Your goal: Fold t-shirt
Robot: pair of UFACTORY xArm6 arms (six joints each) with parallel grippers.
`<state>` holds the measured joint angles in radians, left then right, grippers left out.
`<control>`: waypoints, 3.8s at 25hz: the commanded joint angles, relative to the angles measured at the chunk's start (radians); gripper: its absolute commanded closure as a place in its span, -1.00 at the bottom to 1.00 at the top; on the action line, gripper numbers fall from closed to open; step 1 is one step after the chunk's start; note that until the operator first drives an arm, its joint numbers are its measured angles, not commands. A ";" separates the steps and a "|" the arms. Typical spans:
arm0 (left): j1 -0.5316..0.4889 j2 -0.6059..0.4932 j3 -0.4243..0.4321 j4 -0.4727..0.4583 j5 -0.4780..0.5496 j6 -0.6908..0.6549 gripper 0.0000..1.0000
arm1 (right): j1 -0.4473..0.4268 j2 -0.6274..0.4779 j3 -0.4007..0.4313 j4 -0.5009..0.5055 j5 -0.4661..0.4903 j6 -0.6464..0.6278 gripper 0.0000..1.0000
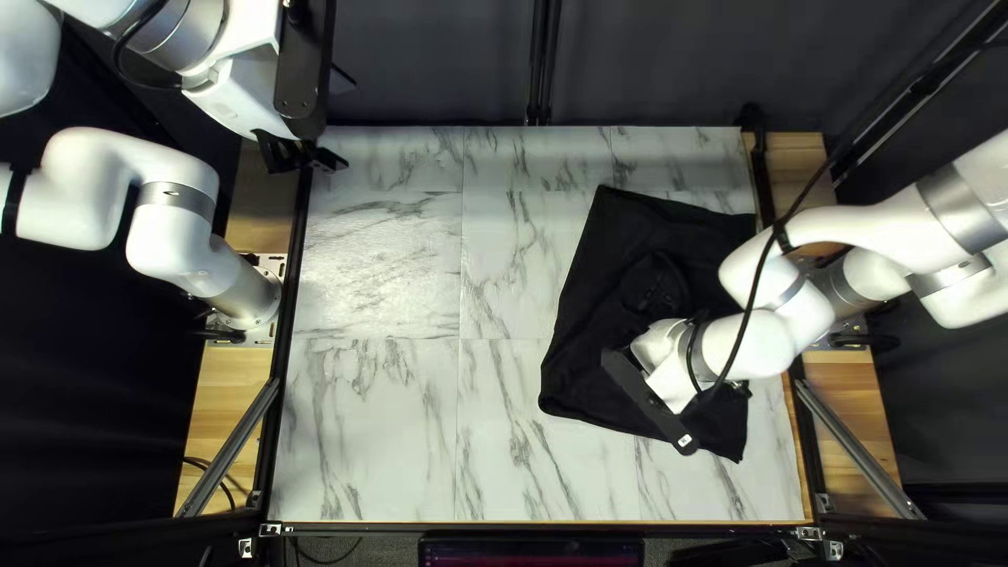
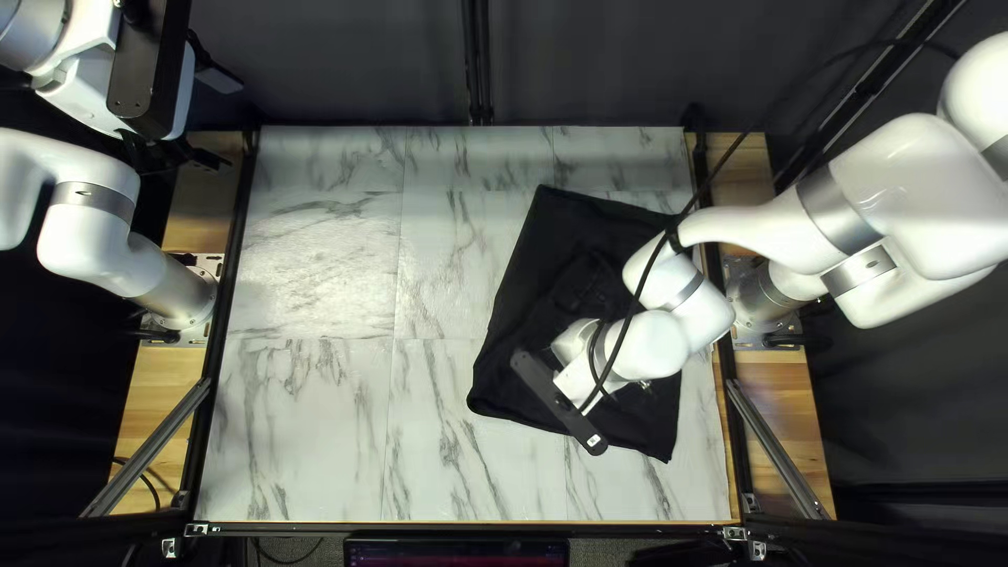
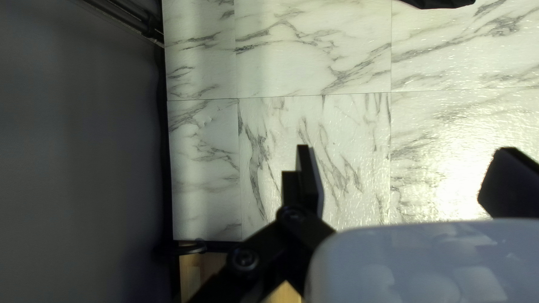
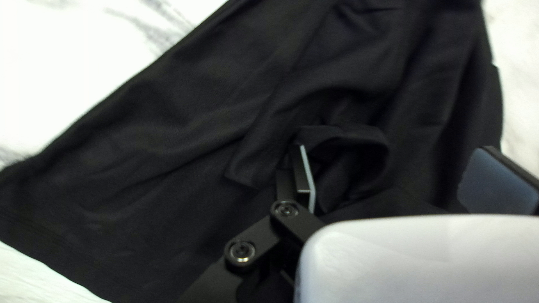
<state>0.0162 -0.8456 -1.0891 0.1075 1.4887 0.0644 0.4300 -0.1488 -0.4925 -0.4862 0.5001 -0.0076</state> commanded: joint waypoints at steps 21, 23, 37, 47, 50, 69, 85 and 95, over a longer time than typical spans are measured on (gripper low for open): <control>0.000 0.000 0.000 0.000 0.000 0.000 -1.00 | -0.005 0.131 -0.092 -0.035 0.004 -0.258 -0.41; 0.000 0.000 0.000 0.000 0.000 0.000 -1.00 | 0.008 0.142 -0.094 -0.035 0.016 -0.262 -0.28; 0.000 0.000 0.000 0.000 0.000 0.000 -1.00 | 0.026 0.043 -0.123 0.040 0.204 -0.350 -1.00; 0.000 0.000 0.000 0.000 0.000 0.000 -1.00 | -0.006 0.148 -0.156 -0.029 0.192 -0.313 -1.00; 0.000 0.000 0.000 0.000 0.000 0.000 -1.00 | 0.000 0.191 -0.180 -0.043 0.189 -0.299 -0.93; 0.000 0.000 0.000 0.000 0.000 0.000 -1.00 | 0.123 0.160 -0.200 -0.036 0.285 -0.188 1.00; 0.000 0.000 0.000 0.000 0.000 0.000 -1.00 | 0.199 -0.130 -0.184 -0.018 0.516 -0.114 1.00; 0.000 0.000 0.000 0.000 0.000 0.000 -1.00 | 0.177 -0.240 -0.169 -0.075 0.567 -0.069 1.00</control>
<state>0.0162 -0.8456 -1.0892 0.1074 1.4887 0.0644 0.6172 -0.3616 -0.6690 -0.5470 1.0561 -0.0786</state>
